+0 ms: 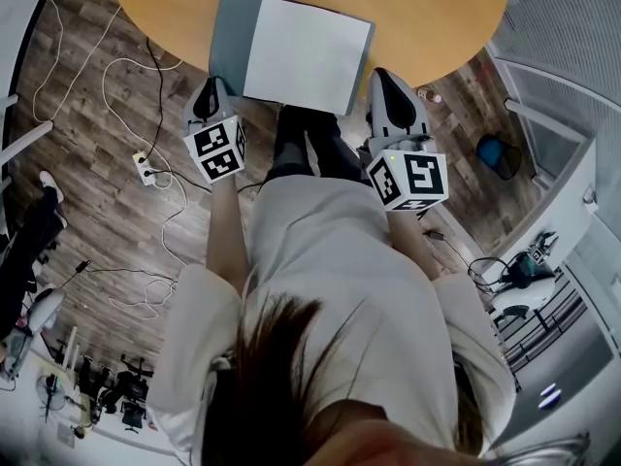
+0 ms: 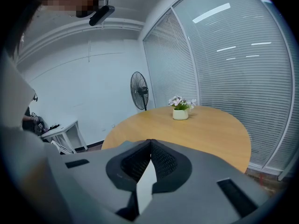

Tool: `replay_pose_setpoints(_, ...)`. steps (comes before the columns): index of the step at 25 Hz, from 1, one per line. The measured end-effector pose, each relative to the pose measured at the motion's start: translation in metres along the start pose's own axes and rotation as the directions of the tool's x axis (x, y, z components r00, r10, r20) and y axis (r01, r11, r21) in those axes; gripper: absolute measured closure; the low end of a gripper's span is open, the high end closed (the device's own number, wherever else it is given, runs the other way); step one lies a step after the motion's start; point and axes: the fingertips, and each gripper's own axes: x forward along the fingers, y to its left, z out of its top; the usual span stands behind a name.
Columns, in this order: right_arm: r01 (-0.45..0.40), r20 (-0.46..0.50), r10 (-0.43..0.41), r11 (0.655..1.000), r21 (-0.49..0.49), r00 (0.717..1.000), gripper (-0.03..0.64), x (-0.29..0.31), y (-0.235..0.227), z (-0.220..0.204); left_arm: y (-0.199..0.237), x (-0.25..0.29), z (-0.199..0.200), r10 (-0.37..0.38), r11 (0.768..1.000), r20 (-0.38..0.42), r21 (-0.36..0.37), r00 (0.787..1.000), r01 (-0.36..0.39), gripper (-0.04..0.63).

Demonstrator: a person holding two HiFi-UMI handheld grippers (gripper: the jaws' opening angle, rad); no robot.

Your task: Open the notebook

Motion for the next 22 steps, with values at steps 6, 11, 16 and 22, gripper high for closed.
replay_pose_setpoints(6, -0.001, -0.001, 0.001, 1.000, 0.004, 1.000, 0.615, 0.0011, -0.0018, 0.0003, -0.0003, 0.0039, -0.0015, 0.003, 1.000, -0.011, 0.001, 1.000, -0.003, 0.555)
replay_pose_setpoints(11, -0.006, 0.001, 0.006, 1.000, 0.005, 1.000, 0.615, 0.0004, -0.0003, -0.0009, -0.0005, 0.0033, -0.0042, 0.009, 1.000, -0.020, 0.004, 1.000, -0.009, 0.551)
replay_pose_setpoints(16, -0.009, 0.001, 0.009, 1.000, 0.007, 1.000, 0.615, 0.0020, -0.0011, -0.0009, 0.0000, 0.0043, -0.0049, 0.004, 1.000, -0.019, -0.013, 1.000, -0.004, 0.546)
replay_pose_setpoints(22, -0.005, 0.003, 0.005, 1.000, 0.014, 1.000, 0.615, 0.0027, -0.0025, 0.0013, 0.0036, 0.0038, -0.0041, 0.007, 0.999, -0.017, -0.035, 1.000, -0.007, 0.524)
